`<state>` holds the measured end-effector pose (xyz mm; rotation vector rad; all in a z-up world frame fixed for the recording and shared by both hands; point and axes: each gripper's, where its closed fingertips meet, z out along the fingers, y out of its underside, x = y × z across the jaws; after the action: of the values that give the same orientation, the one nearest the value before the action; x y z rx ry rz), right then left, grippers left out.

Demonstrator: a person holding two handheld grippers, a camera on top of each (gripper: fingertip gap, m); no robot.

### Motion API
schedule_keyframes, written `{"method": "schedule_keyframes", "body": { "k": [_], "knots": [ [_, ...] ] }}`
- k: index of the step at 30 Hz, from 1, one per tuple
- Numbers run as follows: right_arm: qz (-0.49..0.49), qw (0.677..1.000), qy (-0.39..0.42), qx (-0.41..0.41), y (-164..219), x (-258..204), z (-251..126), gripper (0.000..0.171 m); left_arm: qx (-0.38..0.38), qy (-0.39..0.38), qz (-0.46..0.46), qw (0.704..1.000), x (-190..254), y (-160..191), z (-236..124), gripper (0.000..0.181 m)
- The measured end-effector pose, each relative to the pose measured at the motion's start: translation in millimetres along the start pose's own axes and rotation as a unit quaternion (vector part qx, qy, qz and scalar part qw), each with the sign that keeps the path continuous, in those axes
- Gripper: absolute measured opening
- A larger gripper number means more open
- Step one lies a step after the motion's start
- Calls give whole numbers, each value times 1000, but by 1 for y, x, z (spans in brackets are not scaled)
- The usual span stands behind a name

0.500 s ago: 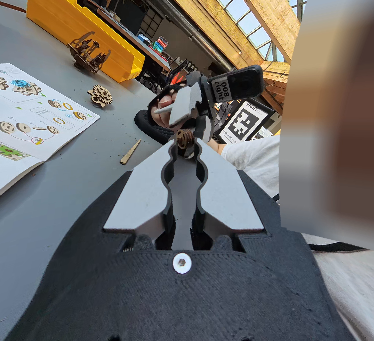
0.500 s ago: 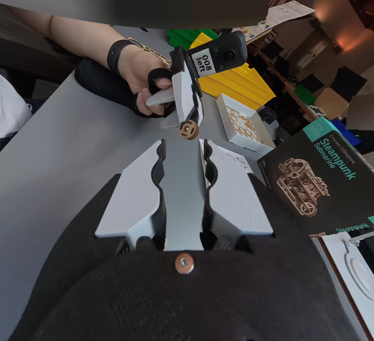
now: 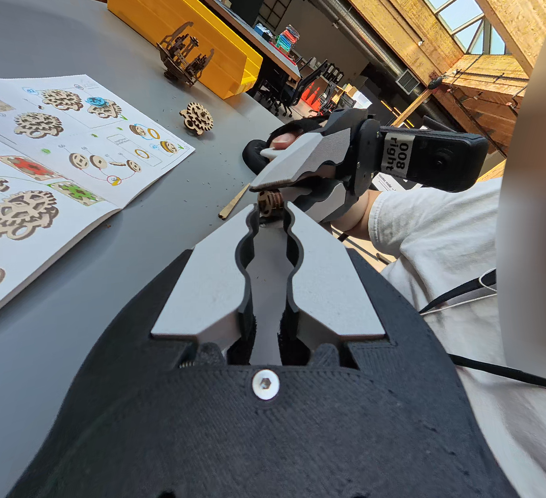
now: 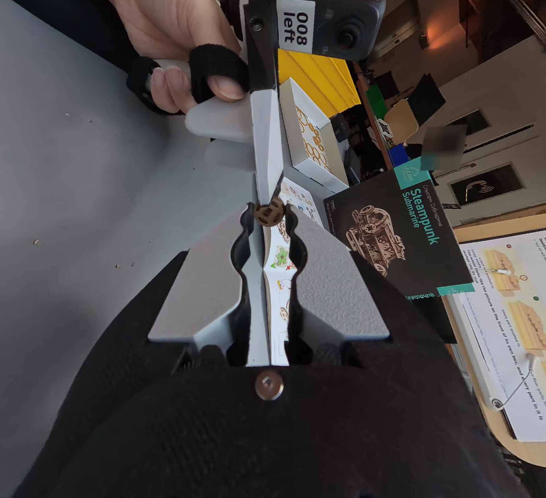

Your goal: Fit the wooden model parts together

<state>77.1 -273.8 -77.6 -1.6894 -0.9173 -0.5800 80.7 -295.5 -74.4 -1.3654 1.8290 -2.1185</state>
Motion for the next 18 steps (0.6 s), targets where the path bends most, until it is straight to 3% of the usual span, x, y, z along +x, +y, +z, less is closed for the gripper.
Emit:
{"method": "schedule_keyframes", "body": {
  "k": [4, 9, 13, 18],
  "knots": [
    [11, 1000, -8, 2, 0, -2, 0, 19, -4, -3, 10, 1000, 1, 1, 0, 15],
    [-13, 999, -7, 44, -13, -3, -7, 19, -23, 19, 14, 999, 8, 6, 1, 37],
    [-80, 991, 11, 105, -38, -9, -20, 19, -21, 124, 6, 992, 45, 6, 2, 25],
    [-80, 989, 14, 125, -43, -8, -25, 19, -31, 127, 44, 990, 50, 11, 3, 22]
  ]
}}
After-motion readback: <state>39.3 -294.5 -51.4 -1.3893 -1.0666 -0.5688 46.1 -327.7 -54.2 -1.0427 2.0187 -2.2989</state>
